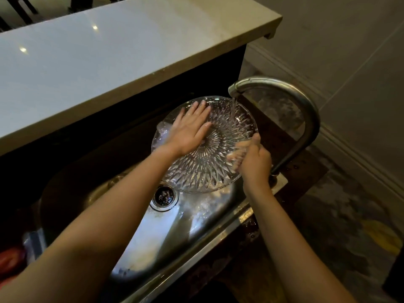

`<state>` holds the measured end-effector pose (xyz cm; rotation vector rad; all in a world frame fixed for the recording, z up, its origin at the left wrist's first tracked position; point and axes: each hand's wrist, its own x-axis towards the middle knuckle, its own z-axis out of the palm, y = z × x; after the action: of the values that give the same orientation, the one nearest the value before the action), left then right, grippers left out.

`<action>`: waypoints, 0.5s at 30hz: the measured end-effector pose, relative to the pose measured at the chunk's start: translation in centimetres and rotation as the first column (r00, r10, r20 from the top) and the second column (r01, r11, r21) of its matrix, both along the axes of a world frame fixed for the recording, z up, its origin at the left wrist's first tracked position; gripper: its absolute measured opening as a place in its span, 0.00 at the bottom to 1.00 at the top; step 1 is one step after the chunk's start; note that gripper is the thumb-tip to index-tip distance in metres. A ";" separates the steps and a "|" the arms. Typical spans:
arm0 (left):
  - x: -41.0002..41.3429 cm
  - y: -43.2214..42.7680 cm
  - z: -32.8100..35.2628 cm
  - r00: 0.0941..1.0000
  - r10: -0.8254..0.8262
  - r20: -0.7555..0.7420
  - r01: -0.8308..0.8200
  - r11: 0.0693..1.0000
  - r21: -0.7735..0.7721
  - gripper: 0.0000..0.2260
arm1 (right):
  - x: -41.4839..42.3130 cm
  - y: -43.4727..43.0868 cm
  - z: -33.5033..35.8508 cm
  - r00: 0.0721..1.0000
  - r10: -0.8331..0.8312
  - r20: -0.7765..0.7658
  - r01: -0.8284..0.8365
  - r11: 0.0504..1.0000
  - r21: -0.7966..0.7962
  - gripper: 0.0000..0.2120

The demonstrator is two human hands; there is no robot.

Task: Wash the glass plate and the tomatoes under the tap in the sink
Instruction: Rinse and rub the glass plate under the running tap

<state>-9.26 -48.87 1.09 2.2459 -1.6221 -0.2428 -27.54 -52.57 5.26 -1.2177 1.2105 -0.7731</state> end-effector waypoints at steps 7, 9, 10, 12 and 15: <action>-4.0 6.0 -0.3 0.986 0.161 -0.051 -0.149 0.970 0.191 0.30 | 0.4 -1.6 0.5 0.998 -0.063 0.013 0.063 0.998 0.001 0.21; -6.5 6.0 0.7 0.992 0.052 -0.115 -0.037 0.991 0.130 0.29 | 0.8 -1.5 0.5 0.998 -0.069 -0.005 0.068 0.998 -0.001 0.20; -7.7 5.7 1.3 0.994 -0.021 -0.109 0.031 0.996 0.089 0.27 | 1.0 -1.5 0.5 0.998 -0.068 -0.007 0.068 0.998 0.000 0.20; -9.0 4.6 2.1 0.992 -0.092 -0.090 0.096 0.995 0.038 0.25 | 1.4 -1.5 0.6 0.998 -0.065 -0.014 0.065 0.998 0.018 0.19; -8.3 1.4 3.1 0.995 -0.075 -0.064 0.077 0.996 0.035 0.24 | 1.6 -1.5 0.6 0.999 -0.042 -0.012 0.043 0.998 0.047 0.20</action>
<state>-17.54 -47.49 4.16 2.1835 -1.6848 -0.3624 -25.91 -54.06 5.86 -1.1629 1.2606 -0.7658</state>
